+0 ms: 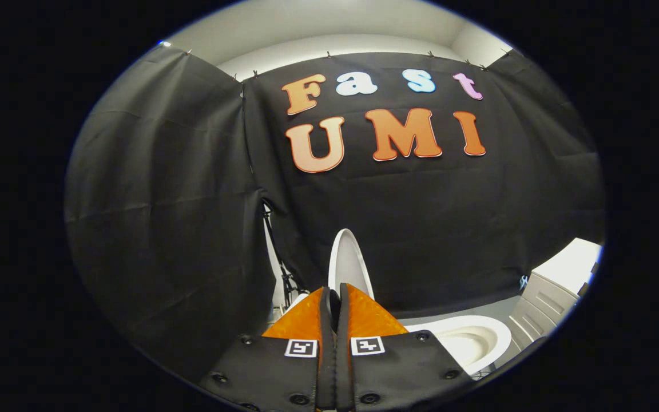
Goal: Open the toilet lid.
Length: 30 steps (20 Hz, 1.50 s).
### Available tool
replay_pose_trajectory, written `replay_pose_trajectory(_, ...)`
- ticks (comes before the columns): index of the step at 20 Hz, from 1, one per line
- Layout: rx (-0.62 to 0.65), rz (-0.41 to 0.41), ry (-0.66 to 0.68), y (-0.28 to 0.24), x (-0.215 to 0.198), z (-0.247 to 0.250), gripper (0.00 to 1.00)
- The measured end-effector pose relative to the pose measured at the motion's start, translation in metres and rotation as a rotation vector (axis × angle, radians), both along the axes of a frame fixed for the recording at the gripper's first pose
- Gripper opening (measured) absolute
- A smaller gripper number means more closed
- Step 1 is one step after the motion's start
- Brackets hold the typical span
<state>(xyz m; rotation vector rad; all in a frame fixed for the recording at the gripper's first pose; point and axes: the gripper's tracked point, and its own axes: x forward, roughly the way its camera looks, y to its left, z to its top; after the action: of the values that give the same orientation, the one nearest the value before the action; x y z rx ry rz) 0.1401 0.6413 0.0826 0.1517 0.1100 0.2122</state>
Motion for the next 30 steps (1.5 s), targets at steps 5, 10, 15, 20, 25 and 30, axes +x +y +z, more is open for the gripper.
replay_pose_trajectory(5, -0.002, 0.053, 0.024, 0.036, -0.001, -0.008, 0.08)
replay_pose_trajectory(10, -0.031, 0.068, 0.015, 0.057, -0.003, -0.013, 0.08)
replay_pose_trajectory(15, -0.022, 0.024, 0.000, 0.042, -0.005, -0.009, 0.11)
replay_pose_trajectory(20, 0.110, 0.135, -0.021, 0.054, -0.009, 0.017, 0.34)
replay_pose_trajectory(25, 0.062, 0.171, -0.097, 0.041, -0.017, 0.048, 0.66)
replay_pose_trajectory(30, 0.044, 0.172, -0.134, -0.001, -0.025, 0.068, 0.92)
